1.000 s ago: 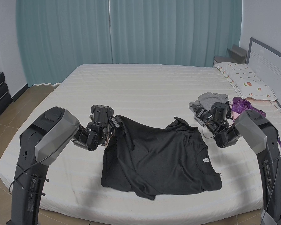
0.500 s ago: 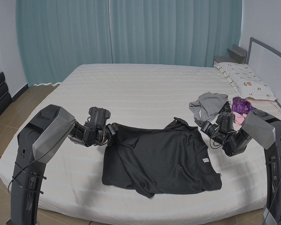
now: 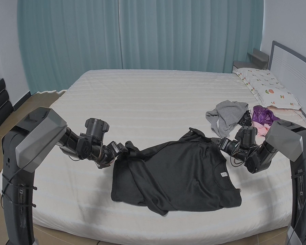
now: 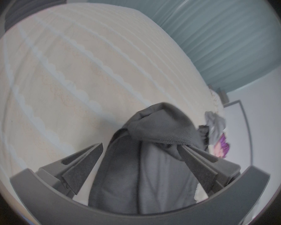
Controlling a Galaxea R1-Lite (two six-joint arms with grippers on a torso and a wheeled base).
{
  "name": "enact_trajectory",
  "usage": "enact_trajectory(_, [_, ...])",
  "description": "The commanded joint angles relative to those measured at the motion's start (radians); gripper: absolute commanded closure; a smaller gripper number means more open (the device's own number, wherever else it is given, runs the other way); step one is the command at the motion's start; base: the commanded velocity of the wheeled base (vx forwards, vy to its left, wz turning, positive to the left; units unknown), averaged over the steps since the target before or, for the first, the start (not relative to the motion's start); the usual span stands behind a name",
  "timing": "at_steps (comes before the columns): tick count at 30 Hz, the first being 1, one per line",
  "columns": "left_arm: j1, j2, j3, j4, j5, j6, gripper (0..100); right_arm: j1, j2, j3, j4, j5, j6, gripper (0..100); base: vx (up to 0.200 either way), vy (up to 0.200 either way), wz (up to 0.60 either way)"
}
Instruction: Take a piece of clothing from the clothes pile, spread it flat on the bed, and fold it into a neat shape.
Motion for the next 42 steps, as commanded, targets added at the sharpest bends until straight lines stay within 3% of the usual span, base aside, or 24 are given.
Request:
enact_trajectory(1, [0.036,-0.077,-0.034,-0.020,-0.062,-0.086,0,0.019,0.015,-0.010,0.006,0.009,-0.032,0,0.000,0.000,0.00])
enact_trajectory(4, [0.037,-0.065,-0.052,-0.060,0.000,-0.134,0,0.030,0.035,-0.041,0.009,0.014,-0.034,0,0.000,0.000,0.00])
enact_trajectory(13, [0.043,-0.079,0.043,-0.101,0.002,-0.143,0,0.036,0.096,-0.225,0.153,0.014,-0.037,0,0.000,0.000,0.00])
enact_trajectory(18, [0.060,-0.076,0.060,-0.164,0.005,-0.220,0,0.034,0.150,-0.328,0.219,0.006,-0.038,0,0.000,0.000,0.00])
enact_trajectory(25, [0.068,-0.066,0.069,-0.059,-0.049,-0.187,0,0.025,0.182,-0.417,0.267,0.000,-0.038,0,0.000,0.000,0.00])
enact_trajectory(29, [0.066,-0.073,0.086,-0.006,-0.053,-0.118,0,0.025,0.185,-0.453,0.318,0.000,-0.035,0,0.000,0.000,0.00])
enact_trajectory(34, [0.068,-0.097,0.098,-0.008,-0.047,-0.120,0,0.036,0.213,-0.473,0.330,0.001,-0.038,0,0.000,0.000,0.00])
enact_trajectory(35, [0.068,-0.099,0.098,-0.011,-0.047,-0.125,0,0.037,0.213,-0.479,0.331,0.003,-0.038,100,0.000,0.000,0.00])
enact_trajectory(42, [0.068,-0.092,0.096,-0.094,-0.046,-0.237,0,0.030,0.220,-0.588,0.422,-0.029,-0.032,100,0.000,0.000,0.00])
